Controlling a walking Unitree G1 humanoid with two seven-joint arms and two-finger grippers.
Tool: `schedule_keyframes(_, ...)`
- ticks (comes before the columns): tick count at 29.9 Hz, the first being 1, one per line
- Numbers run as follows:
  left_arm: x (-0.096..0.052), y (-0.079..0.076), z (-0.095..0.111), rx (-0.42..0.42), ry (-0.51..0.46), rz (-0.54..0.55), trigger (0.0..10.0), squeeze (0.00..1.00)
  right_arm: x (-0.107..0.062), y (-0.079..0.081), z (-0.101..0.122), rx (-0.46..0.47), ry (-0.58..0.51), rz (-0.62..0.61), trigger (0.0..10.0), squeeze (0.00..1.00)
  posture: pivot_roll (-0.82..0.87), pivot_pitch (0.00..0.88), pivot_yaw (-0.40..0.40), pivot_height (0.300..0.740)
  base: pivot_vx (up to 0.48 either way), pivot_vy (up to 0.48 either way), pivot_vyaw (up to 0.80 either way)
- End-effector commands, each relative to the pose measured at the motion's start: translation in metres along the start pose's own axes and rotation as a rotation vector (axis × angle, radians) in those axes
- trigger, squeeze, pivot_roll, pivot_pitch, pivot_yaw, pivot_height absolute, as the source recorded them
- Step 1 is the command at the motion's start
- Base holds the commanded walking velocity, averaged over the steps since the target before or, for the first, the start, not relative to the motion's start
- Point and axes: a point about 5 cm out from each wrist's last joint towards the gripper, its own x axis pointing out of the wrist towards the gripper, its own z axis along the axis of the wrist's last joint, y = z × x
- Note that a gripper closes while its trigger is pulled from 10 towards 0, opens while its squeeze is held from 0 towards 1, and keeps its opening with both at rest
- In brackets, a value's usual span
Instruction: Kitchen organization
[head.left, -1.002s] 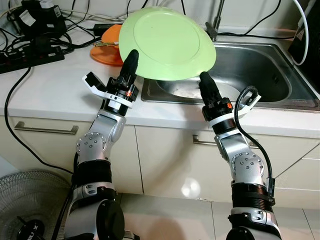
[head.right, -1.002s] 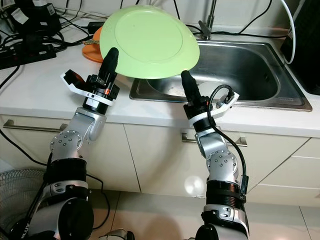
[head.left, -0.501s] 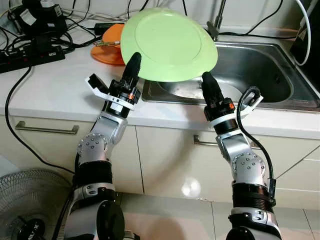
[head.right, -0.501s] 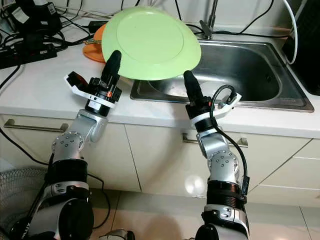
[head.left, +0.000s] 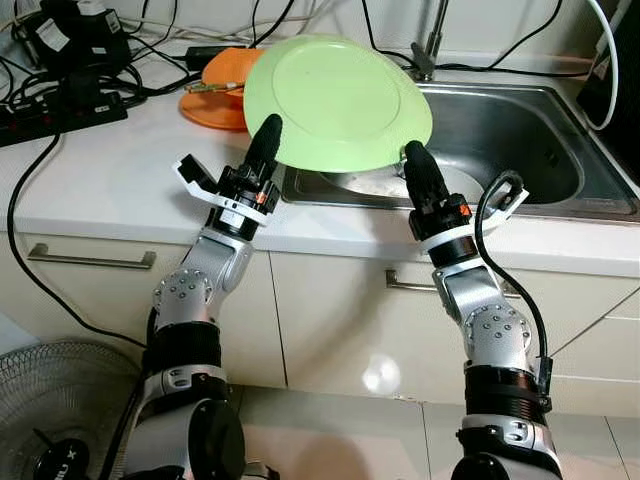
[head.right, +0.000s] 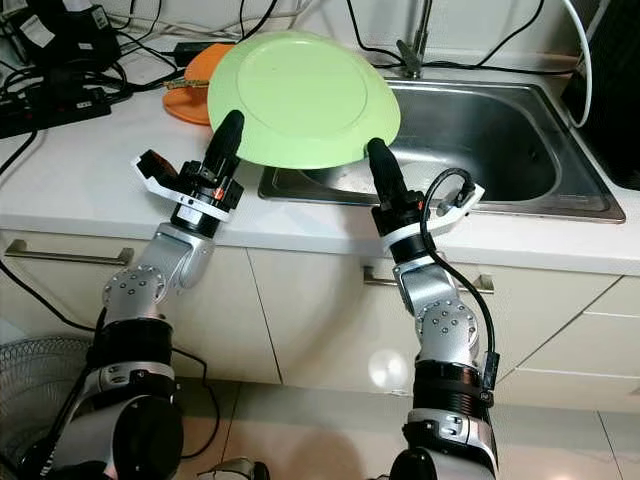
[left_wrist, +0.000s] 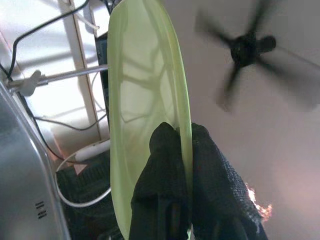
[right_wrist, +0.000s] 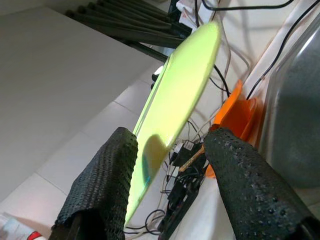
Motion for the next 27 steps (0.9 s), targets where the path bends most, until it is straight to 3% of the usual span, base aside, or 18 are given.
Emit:
schedule_keyframes(1,0.004,-0.005,-0.007,0.011,0.055,-0.041,10.0,0.0,0.003,0.005,0.003,-0.012,-0.016,0.014,10.0,0.0,0.04,0.03,0.034,0.74,0.0,0.0,0.0)
schedule_keyframes(11,0.005,-0.002,-0.014,0.0,0.086,-0.029,10.0,0.0,0.003,0.006,0.006,-0.002,-0.045,0.012,10.0,0.0,0.04,0.032,0.039,0.74,0.0,0.0,0.0)
schedule_keyframes(12,0.005,-0.002,-0.013,0.0,0.087,-0.03,10.0,0.0,0.003,0.006,0.006,-0.003,-0.049,0.012,5.5,0.0,0.04,0.032,0.039,0.74,0.0,0.0,0.0)
schedule_keyframes(13,0.005,-0.002,-0.013,0.001,0.088,-0.03,10.0,0.0,0.003,0.006,0.006,-0.003,-0.054,0.011,3.8,0.0,0.04,0.032,0.039,0.74,0.0,0.0,0.0)
schedule_keyframes(14,0.005,-0.002,-0.012,0.002,0.089,-0.03,10.0,0.0,0.003,0.006,0.007,-0.003,-0.057,0.011,0.0,0.0,0.04,0.032,0.039,0.74,0.0,0.0,0.0)
schedule_keyframes(27,0.002,-0.003,-0.006,-0.008,0.08,-0.042,10.0,0.0,0.003,0.006,0.009,0.011,-0.074,0.014,0.0,0.0,0.04,0.033,0.035,0.74,0.0,0.0,0.0)
